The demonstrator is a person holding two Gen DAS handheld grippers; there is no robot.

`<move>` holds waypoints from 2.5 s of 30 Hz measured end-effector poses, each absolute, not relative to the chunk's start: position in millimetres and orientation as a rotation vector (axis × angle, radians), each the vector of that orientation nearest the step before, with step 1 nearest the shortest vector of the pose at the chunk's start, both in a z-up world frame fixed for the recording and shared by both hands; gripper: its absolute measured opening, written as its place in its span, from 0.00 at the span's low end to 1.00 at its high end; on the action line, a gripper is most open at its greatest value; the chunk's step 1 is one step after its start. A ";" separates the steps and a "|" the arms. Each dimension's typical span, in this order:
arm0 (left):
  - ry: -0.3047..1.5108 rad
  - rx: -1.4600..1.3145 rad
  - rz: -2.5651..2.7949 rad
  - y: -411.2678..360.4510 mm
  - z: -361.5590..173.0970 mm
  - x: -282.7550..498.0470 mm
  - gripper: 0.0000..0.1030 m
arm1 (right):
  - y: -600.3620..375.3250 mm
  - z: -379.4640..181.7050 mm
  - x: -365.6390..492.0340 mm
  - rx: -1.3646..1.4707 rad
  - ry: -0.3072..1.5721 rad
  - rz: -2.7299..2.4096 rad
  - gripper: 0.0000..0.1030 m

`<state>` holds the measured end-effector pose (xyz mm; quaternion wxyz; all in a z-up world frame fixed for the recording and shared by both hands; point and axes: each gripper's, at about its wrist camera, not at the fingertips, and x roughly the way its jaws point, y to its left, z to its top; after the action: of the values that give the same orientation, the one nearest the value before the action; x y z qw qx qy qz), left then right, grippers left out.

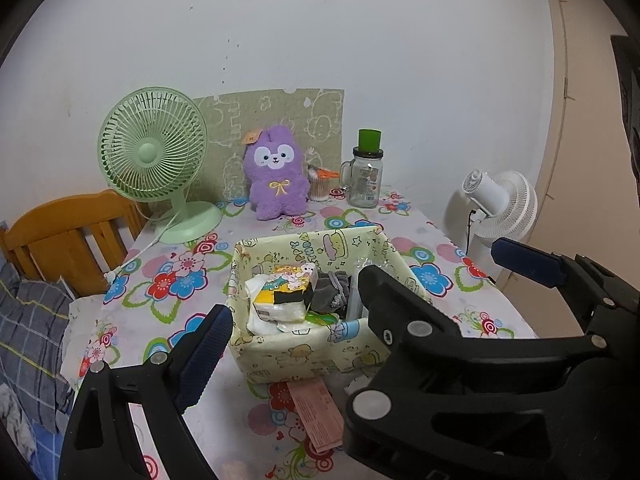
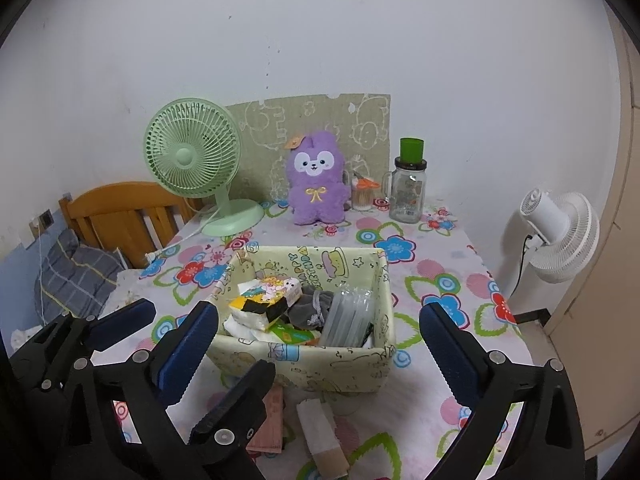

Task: Organize soft objects
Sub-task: 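Withdraw both open tools up from the box, then move both tools down past the box toward the pink packet and beige roll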

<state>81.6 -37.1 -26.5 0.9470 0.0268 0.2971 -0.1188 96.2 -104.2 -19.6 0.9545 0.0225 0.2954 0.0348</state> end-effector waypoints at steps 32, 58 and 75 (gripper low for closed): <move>0.638 0.042 -0.260 -42.6 -48.0 46.5 1.00 | -114.7 -35.3 54.6 0.038 0.613 0.127 1.00; 0.748 0.049 -0.270 -34.8 -113.7 60.1 0.99 | -114.2 -94.6 63.8 -0.006 0.705 0.126 0.99; 0.857 0.032 -0.271 -33.1 -155.5 74.9 0.99 | -112.1 -148.2 87.1 -0.002 0.833 0.125 0.91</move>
<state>74.9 -33.1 -155.5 0.9005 0.0156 0.4144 -0.1308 87.1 -112.1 -148.2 0.9127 -0.0010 0.4041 0.0608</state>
